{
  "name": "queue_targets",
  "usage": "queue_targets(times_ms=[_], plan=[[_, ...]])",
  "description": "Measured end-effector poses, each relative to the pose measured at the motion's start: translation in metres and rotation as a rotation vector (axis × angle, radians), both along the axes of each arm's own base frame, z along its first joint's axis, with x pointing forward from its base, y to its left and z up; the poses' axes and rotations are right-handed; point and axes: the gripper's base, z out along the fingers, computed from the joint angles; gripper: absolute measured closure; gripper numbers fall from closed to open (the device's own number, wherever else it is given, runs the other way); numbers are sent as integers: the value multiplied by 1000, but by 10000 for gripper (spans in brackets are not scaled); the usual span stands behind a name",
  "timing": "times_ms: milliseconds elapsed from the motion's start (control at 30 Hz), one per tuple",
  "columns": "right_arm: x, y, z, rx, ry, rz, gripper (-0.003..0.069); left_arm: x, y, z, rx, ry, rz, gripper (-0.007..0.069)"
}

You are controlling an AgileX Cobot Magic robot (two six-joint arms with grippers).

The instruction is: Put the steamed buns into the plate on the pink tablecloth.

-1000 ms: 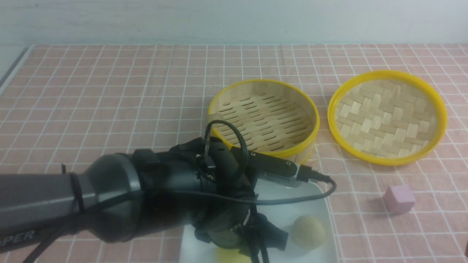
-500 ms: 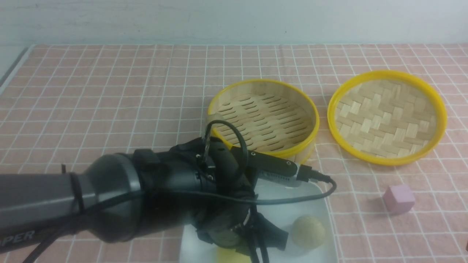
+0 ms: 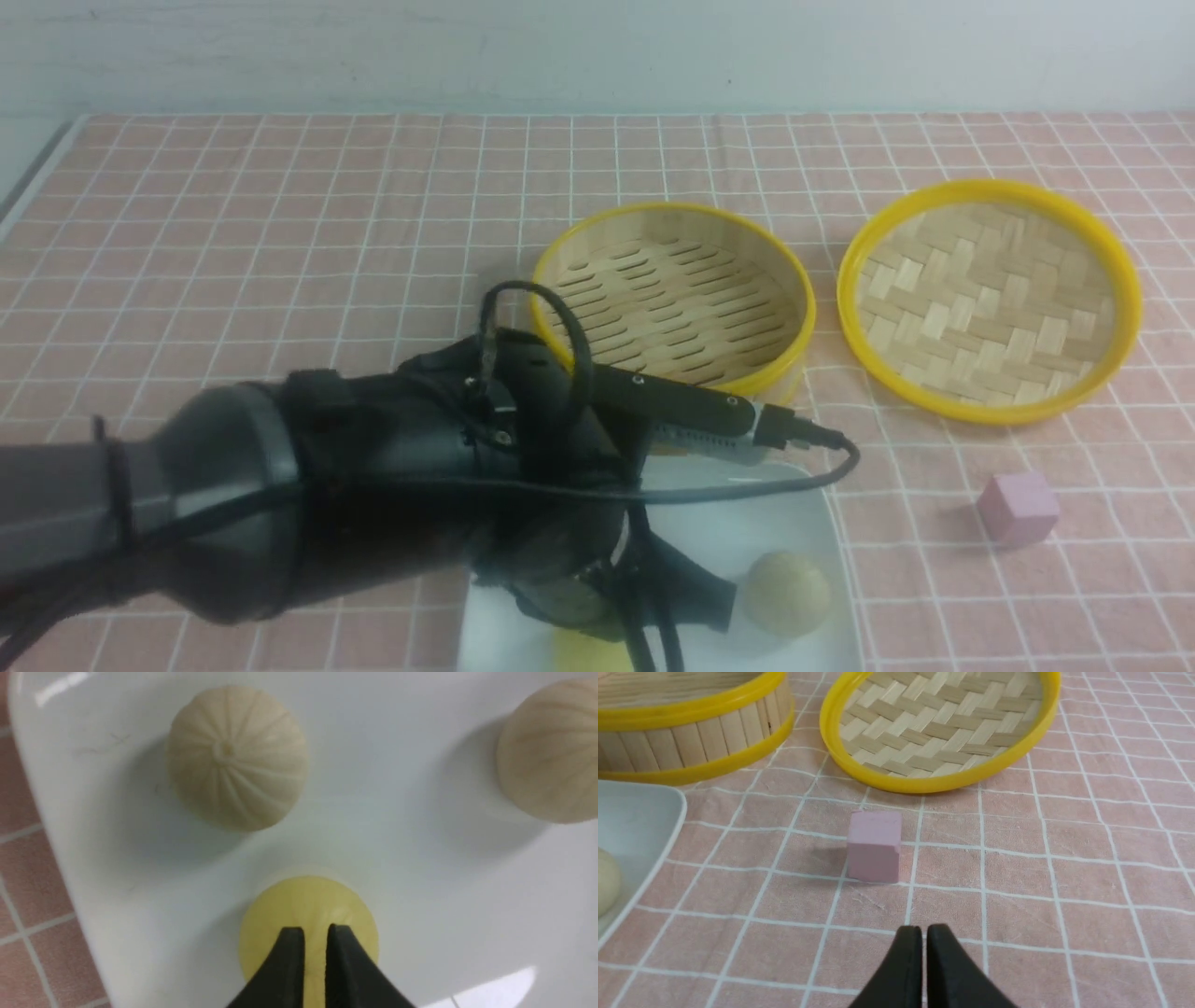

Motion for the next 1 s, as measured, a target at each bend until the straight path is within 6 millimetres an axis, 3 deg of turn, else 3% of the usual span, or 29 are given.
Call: queue_targets(times_ms=[233,367,467,533,667,833,1000], plan=[[0,-1,0,0,-4,-17,610,-15,29,63,-112,-151,-21,612],[0,-1,0,0,-4,-17,603,-40,70,119,-239,-279,-11,613],[0,-1,0,0,-4,-18,599,-63,102,142,-325,-321,-10,613],[0,-1,0,0,-4,-18,595,-82,124,143,-384,-334,-29,613],[0,-1,0,0,-4,-18,589,-110,158,122,-498,-414,-101,613],[0,-1,0,0,-4,-17,584,-123,171,101,-686,-605,-171,609],[0,-1,0,0,-4,-17,577,-127,170,99,-829,-734,-226,608]])
